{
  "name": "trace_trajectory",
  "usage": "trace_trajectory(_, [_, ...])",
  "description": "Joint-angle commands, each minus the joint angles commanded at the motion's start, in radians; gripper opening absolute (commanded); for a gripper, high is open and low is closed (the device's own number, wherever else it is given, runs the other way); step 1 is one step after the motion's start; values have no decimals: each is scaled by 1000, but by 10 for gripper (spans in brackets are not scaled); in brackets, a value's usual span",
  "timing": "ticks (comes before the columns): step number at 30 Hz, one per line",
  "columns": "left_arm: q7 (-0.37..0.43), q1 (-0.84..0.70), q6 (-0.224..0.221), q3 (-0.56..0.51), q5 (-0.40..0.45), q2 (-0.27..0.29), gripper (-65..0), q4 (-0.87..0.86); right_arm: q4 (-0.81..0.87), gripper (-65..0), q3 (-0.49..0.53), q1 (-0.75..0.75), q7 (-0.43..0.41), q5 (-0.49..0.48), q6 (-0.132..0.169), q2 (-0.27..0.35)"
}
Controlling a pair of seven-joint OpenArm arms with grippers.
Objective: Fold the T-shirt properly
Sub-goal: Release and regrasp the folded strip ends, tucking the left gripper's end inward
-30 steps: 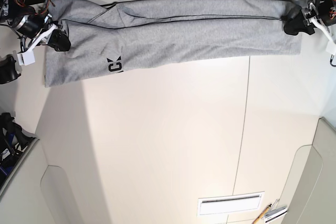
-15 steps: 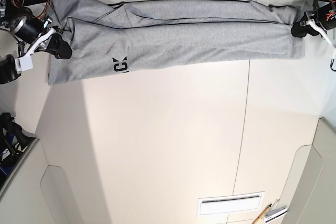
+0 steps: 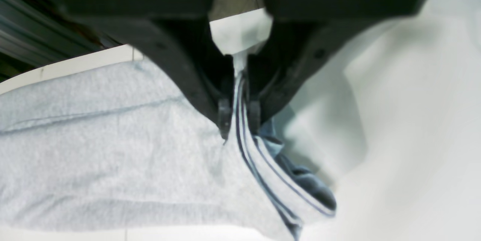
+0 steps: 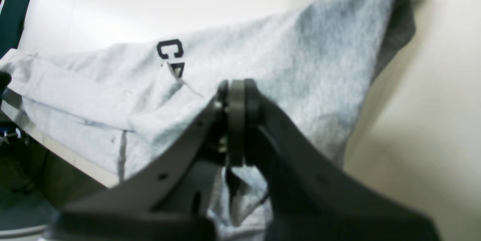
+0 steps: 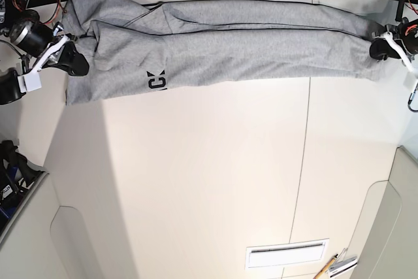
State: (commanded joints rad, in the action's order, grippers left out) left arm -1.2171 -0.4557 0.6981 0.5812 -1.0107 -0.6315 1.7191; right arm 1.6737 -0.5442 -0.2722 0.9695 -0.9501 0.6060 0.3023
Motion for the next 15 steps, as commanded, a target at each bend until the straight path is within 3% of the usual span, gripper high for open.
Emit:
trace_trajectory(3, [1,-14,0,0,37,0,-650,-1,0,-650,0,0,0,0,0,0])
trace_trajectory(6, [13,-32,0,0,62,3,-515,-32,0,-650,0,0,0,0,0,0])
trace_trajectory(9, [59,-32,0,0,62,3,-432,-85,0,-650,0,0,0,0,0,0])
trace_trajectory(13, [70,-31,0,2,51,2,-226,-97,0,-650,0,0,1,0,0,0])
trace_trajectory(15, [75,-26,0,23,50,2,-213,-97,0,-650,0,0,1,1,0,0])
